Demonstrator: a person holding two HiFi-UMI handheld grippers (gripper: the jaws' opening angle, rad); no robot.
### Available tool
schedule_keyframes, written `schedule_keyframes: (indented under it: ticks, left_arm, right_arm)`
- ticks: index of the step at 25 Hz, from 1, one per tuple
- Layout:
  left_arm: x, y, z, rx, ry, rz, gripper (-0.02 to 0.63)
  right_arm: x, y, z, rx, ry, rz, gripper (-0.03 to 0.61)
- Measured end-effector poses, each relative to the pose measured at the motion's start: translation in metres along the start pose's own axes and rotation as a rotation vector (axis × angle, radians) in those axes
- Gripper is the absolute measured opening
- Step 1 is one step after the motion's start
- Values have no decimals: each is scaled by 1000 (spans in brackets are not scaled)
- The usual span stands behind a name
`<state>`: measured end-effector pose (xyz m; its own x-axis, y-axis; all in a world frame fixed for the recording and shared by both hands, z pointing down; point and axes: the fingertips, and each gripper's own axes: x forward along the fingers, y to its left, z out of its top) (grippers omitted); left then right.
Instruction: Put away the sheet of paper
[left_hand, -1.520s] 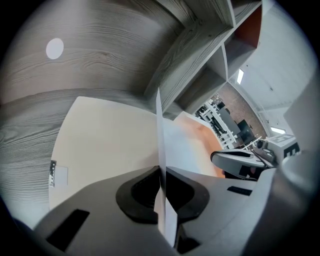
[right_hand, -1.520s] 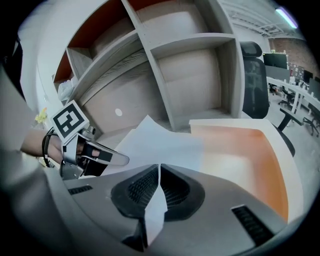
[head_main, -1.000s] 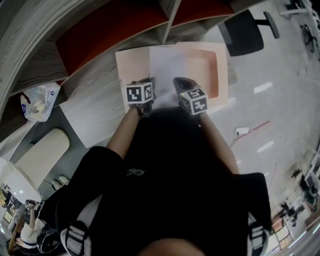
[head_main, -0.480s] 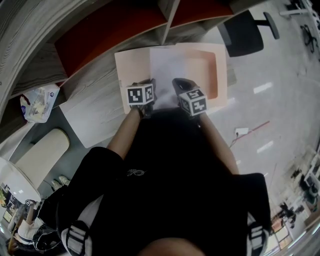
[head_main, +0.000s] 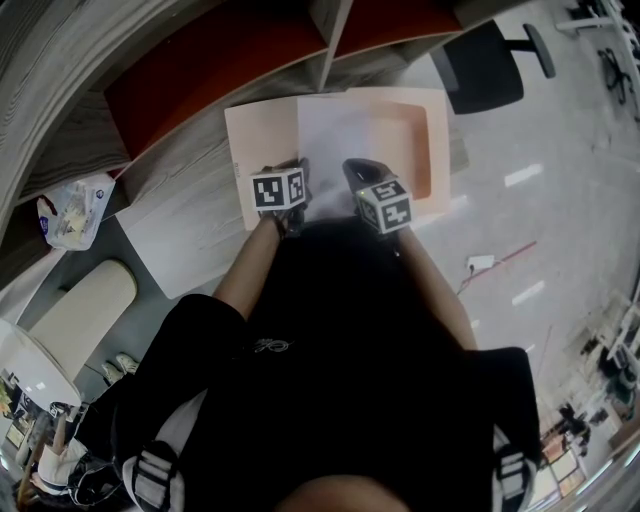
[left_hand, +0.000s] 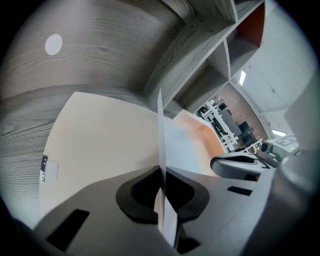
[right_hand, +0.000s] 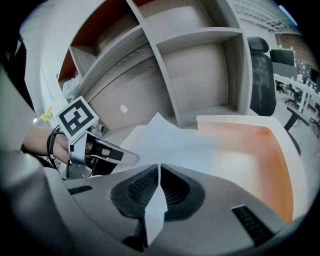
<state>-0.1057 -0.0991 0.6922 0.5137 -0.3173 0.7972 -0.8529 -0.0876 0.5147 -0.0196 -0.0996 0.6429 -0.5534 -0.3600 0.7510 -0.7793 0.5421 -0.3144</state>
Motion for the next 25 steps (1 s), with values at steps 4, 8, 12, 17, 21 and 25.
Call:
schedule_keyframes:
  ticks: [4, 8, 12, 17, 21, 25]
  left_arm:
    - [3, -3, 0, 3, 3, -4, 46]
    - [5, -5, 0, 3, 6, -4, 46]
    - [7, -7, 0, 6, 8, -4, 46]
    - [9, -10, -1, 9, 14, -8, 46]
    - [11, -13, 0, 13, 15, -10, 46]
    - [13, -15, 0, 11, 17, -11, 46]
  right_arm:
    - [0, -5, -1, -10, -4, -7, 28]
    - [-2, -7, -3, -5, 0, -3, 28]
    - [-2, -10, -3, -4, -5, -1, 28]
    - [-5, -12, -3, 6, 0, -5, 29]
    - [-7, -14, -3, 18, -2, -10, 28]
    - [-8, -16, -3, 19, -6, -10, 28]
